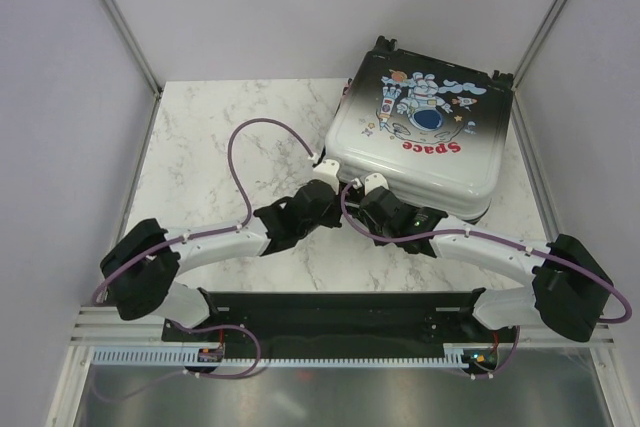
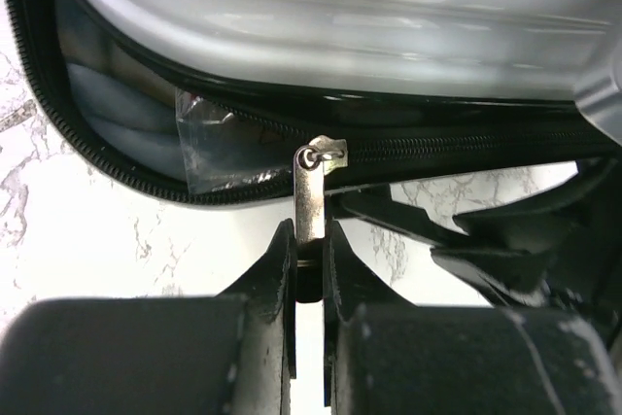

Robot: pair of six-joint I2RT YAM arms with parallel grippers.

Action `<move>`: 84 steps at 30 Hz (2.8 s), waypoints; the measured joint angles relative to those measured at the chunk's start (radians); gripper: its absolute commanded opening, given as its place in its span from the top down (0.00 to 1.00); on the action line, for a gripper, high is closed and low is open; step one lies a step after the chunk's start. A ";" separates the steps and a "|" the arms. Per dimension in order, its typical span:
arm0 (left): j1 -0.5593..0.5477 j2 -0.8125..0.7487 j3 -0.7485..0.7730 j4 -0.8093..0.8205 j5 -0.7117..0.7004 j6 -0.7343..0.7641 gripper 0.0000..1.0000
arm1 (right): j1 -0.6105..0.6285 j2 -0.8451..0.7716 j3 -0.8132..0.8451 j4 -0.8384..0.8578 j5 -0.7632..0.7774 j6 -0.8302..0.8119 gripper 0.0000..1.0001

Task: Pack the luggage
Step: Zip the luggage at the center of the board.

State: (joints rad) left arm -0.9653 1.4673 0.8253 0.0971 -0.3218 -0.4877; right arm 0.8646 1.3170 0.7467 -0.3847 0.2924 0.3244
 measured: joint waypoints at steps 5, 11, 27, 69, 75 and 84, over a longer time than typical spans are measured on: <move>0.021 -0.056 -0.023 -0.007 0.032 -0.002 0.98 | 0.000 0.006 0.002 0.003 0.001 -0.002 1.00; 0.085 -0.105 -0.065 0.024 0.090 -0.018 0.98 | 0.001 0.034 0.019 0.037 -0.019 -0.004 1.00; 0.236 -0.185 -0.138 0.058 0.240 -0.021 0.98 | 0.011 0.104 0.053 0.120 -0.080 -0.011 1.00; 0.676 -0.192 0.019 -0.065 0.848 -0.069 0.67 | -0.019 0.113 0.065 0.095 -0.053 0.000 1.00; 0.430 -0.246 -0.044 -0.045 0.687 0.088 0.48 | -0.045 0.091 0.051 0.085 -0.057 -0.018 1.00; 0.166 -0.337 -0.188 0.072 0.288 0.285 0.30 | -0.048 0.090 0.044 0.087 -0.058 -0.019 1.00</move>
State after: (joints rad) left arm -0.7994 1.1305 0.6376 0.1688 -0.0338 -0.2024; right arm 0.8169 1.4067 0.7906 -0.2977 0.2348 0.3058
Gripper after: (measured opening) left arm 0.687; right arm 0.261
